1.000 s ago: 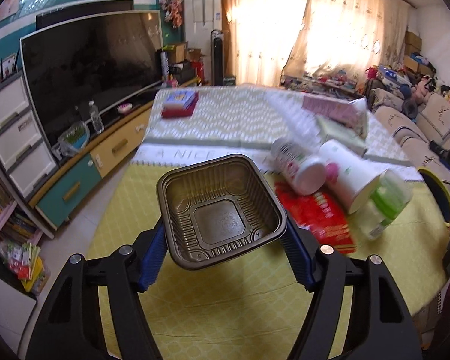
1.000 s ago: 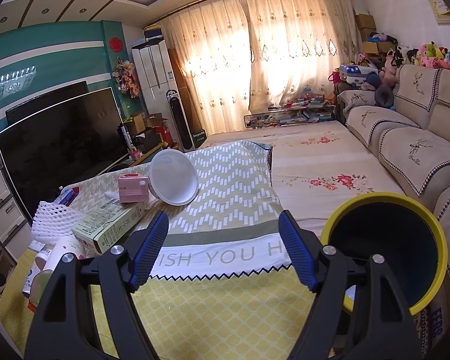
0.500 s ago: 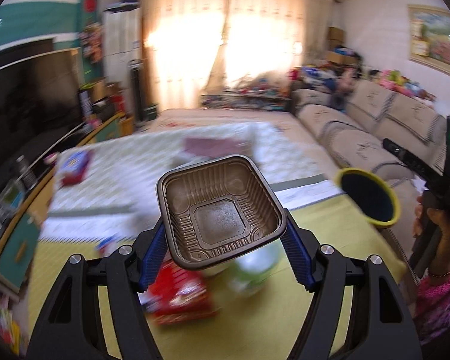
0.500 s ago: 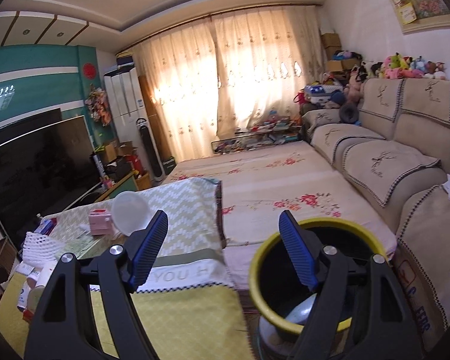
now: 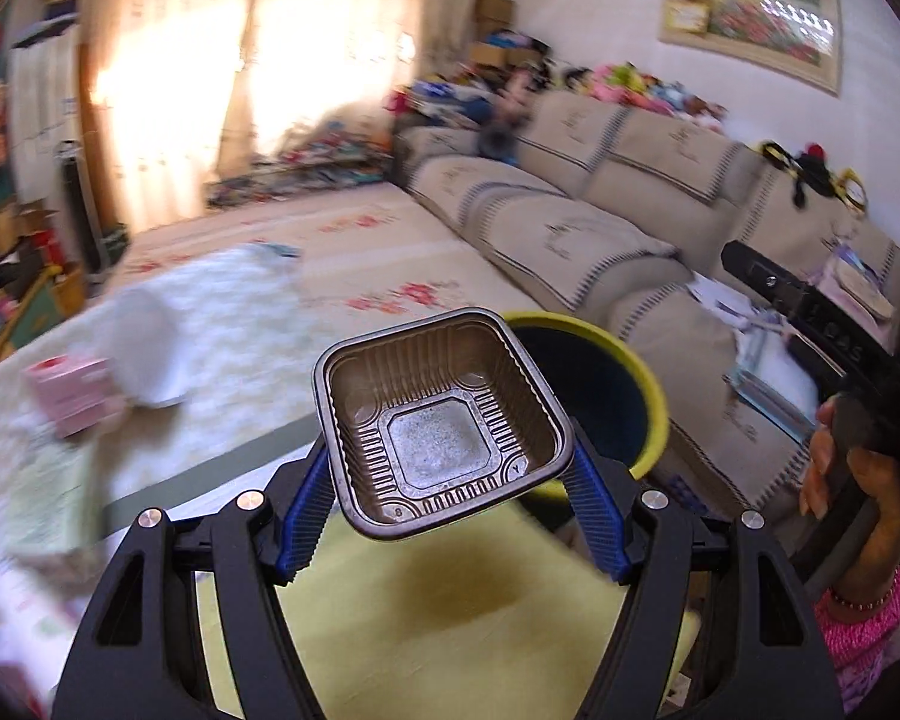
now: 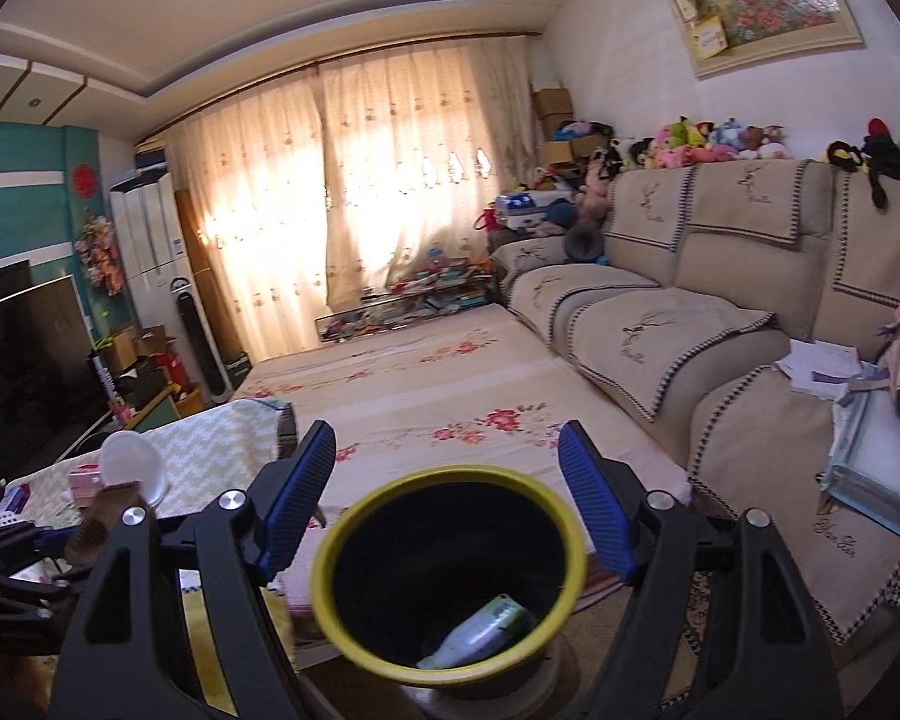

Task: Collect trash
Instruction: 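Carry the tray with the left gripper to the bin and drop it, then grasp the clear green cup with the right gripper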

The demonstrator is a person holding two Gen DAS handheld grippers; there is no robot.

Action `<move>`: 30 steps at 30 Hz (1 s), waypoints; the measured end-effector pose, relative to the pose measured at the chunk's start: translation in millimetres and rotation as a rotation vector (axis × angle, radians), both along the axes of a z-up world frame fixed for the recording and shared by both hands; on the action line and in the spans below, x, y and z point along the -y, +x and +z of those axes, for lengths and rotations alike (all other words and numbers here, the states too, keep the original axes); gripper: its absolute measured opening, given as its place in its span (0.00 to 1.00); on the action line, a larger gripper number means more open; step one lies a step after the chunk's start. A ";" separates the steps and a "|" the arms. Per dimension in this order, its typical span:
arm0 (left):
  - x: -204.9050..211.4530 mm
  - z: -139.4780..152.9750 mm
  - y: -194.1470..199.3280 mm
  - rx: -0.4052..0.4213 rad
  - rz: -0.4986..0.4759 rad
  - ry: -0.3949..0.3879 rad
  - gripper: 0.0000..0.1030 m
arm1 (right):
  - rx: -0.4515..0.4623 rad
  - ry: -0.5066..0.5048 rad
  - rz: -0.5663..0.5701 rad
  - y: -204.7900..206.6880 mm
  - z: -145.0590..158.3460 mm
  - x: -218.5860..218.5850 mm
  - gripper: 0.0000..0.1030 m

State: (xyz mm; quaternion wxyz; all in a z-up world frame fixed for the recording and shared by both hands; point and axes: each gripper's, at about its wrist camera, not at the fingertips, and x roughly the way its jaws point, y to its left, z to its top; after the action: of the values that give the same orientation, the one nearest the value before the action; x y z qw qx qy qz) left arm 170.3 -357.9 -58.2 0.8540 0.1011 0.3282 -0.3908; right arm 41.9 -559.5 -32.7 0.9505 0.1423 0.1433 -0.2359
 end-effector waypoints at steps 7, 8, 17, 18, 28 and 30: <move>108.0 -27.5 26.6 -0.067 -0.096 0.044 0.69 | -0.008 0.015 -0.060 -16.0 -2.9 24.8 0.71; 121.5 -30.9 31.1 -0.074 -0.098 0.049 0.69 | -0.009 0.015 -0.066 -17.4 -2.6 26.9 0.71; 138.4 -41.4 48.3 -0.084 -0.034 0.038 0.84 | -0.016 0.016 -0.062 -18.3 -0.9 18.6 0.74; 124.3 -35.7 44.3 -0.072 -0.028 0.029 0.85 | -0.018 0.018 -0.055 -16.9 -1.6 18.2 0.74; -26.0 24.9 -11.6 0.049 0.122 -0.083 0.95 | -0.056 0.040 0.101 16.8 -14.3 -26.1 0.75; -57.9 32.9 -18.1 0.061 0.163 -0.098 0.95 | -0.072 0.042 0.157 27.8 -17.9 -42.8 0.75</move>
State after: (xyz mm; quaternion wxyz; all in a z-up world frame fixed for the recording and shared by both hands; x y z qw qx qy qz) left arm 152.3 -300.0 -25.3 0.8965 0.0439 0.2898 -0.3323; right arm 69.7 -516.7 -50.6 0.9572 0.1420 0.1930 -0.1626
